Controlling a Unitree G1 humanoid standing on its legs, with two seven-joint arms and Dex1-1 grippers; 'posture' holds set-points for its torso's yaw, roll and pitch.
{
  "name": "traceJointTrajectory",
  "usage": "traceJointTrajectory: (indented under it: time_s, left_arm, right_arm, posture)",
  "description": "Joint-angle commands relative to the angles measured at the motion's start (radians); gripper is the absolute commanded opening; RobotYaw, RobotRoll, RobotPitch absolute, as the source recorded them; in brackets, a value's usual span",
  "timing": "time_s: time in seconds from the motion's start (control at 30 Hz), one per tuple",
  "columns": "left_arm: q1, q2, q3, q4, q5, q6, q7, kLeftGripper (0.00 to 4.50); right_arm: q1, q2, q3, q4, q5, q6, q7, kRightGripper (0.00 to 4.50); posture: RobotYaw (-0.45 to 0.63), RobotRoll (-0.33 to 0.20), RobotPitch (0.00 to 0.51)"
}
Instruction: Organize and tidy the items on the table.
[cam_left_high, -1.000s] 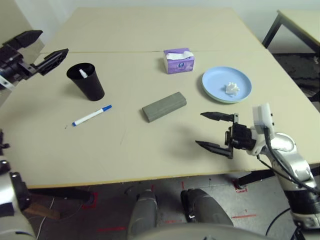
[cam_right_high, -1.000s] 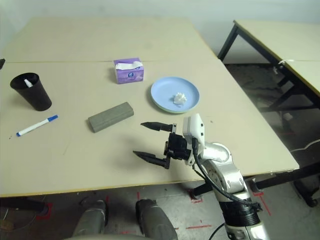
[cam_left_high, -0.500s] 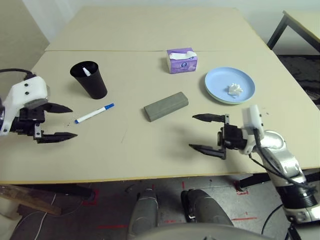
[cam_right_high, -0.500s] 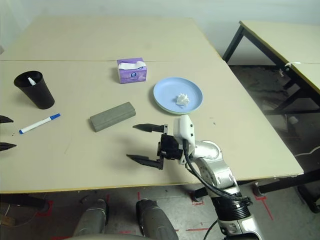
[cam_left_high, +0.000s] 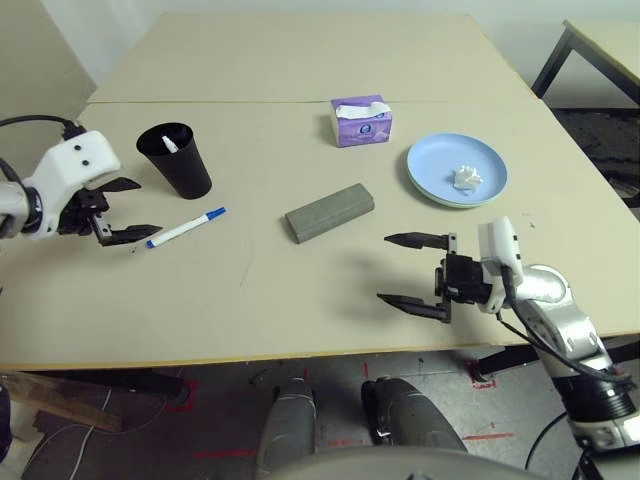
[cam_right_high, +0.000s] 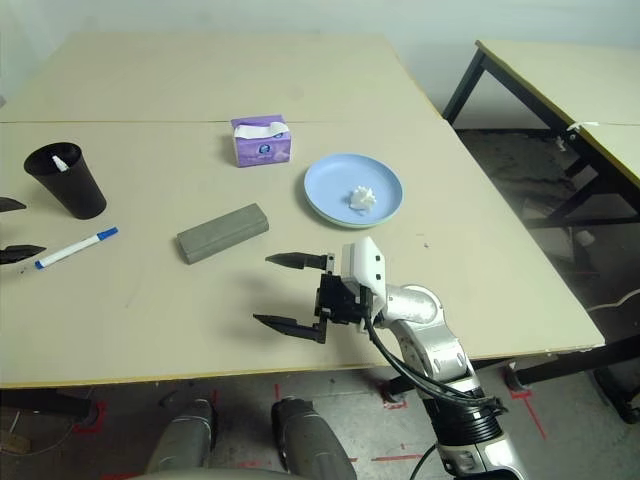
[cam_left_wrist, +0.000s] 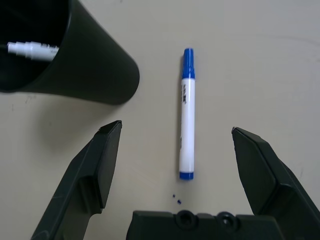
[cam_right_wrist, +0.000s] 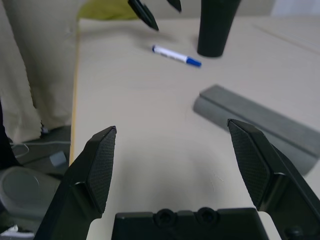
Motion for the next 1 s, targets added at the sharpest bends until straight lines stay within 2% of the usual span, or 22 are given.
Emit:
traceJointTrajectory:
  time_s: [0.03,0.47,1.0]
  left_arm:
    - [-0.010,-0.020,-0.022,-0.005,0.023,0.023,0.026,4.46]
    - [-0.128,-0.093,-0.098,0.106,0.077,0.231,0.050,4.46]
    - [-0.324,-0.154,-0.247,0.373,0.205,0.168,-0.037,4.46]
  right_arm:
    - [0.022,-0.010,0.004,-0.003,-0.007,0.009,-0.004,4.50]
    - [0.051,-0.004,0.002,-0.061,0.021,0.035,-0.018,4.50]
    - [0.067,-0.009,-0.002,-0.111,0.035,0.055,-0.031,4.50]
  posture:
    - [-0.03,0.000,0.140]
    - [-0.06,0.000,0.147]
    - [-0.10,0.000,0.137]
